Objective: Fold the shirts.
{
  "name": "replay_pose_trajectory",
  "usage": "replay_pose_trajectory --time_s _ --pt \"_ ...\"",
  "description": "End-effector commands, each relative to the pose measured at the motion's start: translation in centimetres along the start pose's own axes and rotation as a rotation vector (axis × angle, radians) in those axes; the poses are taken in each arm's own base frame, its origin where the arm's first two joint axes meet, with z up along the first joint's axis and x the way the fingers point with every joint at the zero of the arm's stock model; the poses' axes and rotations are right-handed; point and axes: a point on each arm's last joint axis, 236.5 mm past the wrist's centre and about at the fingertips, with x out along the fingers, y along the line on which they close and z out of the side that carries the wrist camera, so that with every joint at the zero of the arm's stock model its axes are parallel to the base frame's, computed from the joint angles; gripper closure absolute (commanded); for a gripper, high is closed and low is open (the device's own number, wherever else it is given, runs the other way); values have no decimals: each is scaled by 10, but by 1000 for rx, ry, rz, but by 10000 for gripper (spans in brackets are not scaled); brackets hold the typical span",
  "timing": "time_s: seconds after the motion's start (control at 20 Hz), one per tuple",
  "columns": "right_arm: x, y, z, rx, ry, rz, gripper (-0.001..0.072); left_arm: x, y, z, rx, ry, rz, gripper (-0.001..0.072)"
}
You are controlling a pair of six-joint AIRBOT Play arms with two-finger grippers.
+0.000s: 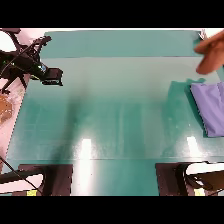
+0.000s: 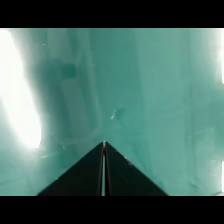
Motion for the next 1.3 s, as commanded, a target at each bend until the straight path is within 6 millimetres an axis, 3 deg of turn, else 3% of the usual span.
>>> replay_pose_trajectory --time_s 0.0,0.1,0.3,0.55,0.75,0.85,1.1,1.15,1.2,1.25 --pt "-60 -102 4 80 52 -345 702 0 -11 -2 -23 7 -43 684" --pt "-92 -144 -10 124 73 -512 702 0 -13 0 -24 2 -52 684" --pt "-144 -195 -59 259 137 -766 702 0 -13 4 -24 -16 -53 684" --pt "-201 -218 -120 365 204 -1009 702 -1 -14 6 -23 -24 -59 684" --pt "-267 -241 -133 328 126 -1282 701 -1 -14 5 -22 -23 -59 684" --pt "-278 -251 -141 323 134 -1331 700 -1 -14 5 -22 -23 -60 684" --pt "-276 -274 -163 350 175 -1343 696 -1 -15 3 -22 -11 -63 684" --pt "-277 -276 -166 354 181 -1349 671 -1 -16 3 -22 -11 -64 684" --pt "-282 -279 -167 353 179 -1367 450 -1 -16 3 -23 -11 -67 684" --pt "-286 -280 -167 353 179 -1381 124 -1 -16 3 -23 -10 -68 684"
